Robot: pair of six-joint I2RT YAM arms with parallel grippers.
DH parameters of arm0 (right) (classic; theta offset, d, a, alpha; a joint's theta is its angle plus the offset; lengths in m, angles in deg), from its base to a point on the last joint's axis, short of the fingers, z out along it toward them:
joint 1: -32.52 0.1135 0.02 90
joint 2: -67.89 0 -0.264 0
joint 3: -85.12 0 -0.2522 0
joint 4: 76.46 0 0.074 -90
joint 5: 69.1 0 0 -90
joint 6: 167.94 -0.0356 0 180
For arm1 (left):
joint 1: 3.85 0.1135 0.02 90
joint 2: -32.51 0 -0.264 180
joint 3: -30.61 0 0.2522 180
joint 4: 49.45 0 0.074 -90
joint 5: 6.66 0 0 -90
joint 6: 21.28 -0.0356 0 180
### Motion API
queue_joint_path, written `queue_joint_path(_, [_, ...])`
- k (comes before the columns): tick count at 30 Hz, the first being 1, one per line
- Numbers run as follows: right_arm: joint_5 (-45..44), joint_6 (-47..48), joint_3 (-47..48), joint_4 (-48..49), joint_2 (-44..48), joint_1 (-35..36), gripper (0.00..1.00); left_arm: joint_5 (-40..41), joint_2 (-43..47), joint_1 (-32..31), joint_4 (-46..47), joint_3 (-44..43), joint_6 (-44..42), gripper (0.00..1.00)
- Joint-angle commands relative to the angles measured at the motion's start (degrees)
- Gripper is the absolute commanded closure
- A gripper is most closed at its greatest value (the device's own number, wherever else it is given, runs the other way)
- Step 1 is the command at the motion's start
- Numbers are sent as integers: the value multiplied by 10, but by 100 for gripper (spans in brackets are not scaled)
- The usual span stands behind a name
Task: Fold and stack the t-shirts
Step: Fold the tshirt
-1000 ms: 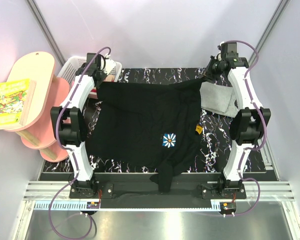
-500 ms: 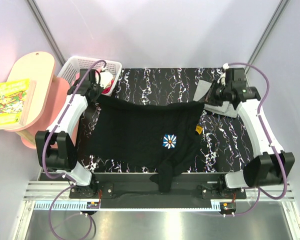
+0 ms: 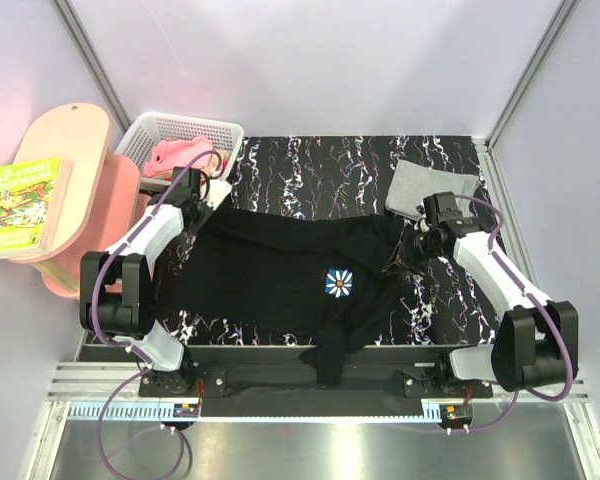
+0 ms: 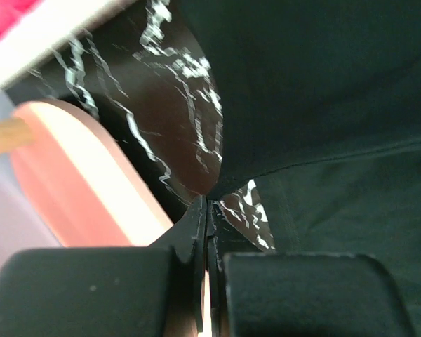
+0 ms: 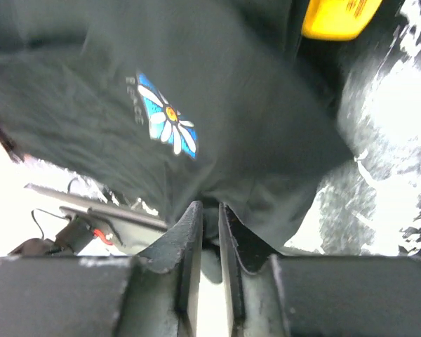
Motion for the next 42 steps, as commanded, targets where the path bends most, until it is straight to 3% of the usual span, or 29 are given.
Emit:
queue_joint_path(1, [13,-8,6,-13,36,5,67,24,22,1,39,25,-9,100])
queue_joint_path(2, [10,-3,23,-20,36,4,61,26,22,2,39,29,-9,99])
queue_joint_path(3, [9,1,33,-25,34,5,61,31,22,2,39,35,-7,91])
queue_joint_path(4, [9,1,46,-37,32,5,61,36,26,2,36,38,-7,75])
queue_joint_path(5, [7,1,73,-43,27,4,61,38,31,2,34,41,-7,68])
queue_joint_path(6, [8,0,86,-47,26,5,54,40,37,2,34,51,-8,59])
queue_joint_path(10, [-25,13,146,-51,3,5,59,44,91,1,25,45,-5,55])
queue_joint_path(13, [-82,21,196,-48,-57,1,69,24,111,-12,-24,-17,21,42])
queue_joint_path(17, [-138,28,256,-41,-185,-7,72,10,103,-82,-60,-70,39,43])
queue_joint_path(21, [-168,11,269,-28,-253,-25,64,-12,29,-121,-60,-101,56,51])
queue_joint_path(25, [-155,-3,252,10,-268,-38,59,-19,-73,-118,-46,-135,64,55])
queue_joint_path(30, [-127,-13,254,29,-293,-45,63,-9,-136,-106,-20,-156,54,57])
queue_joint_path(42, [-8,-49,194,118,-367,-45,71,17,-165,-69,46,-80,34,60])
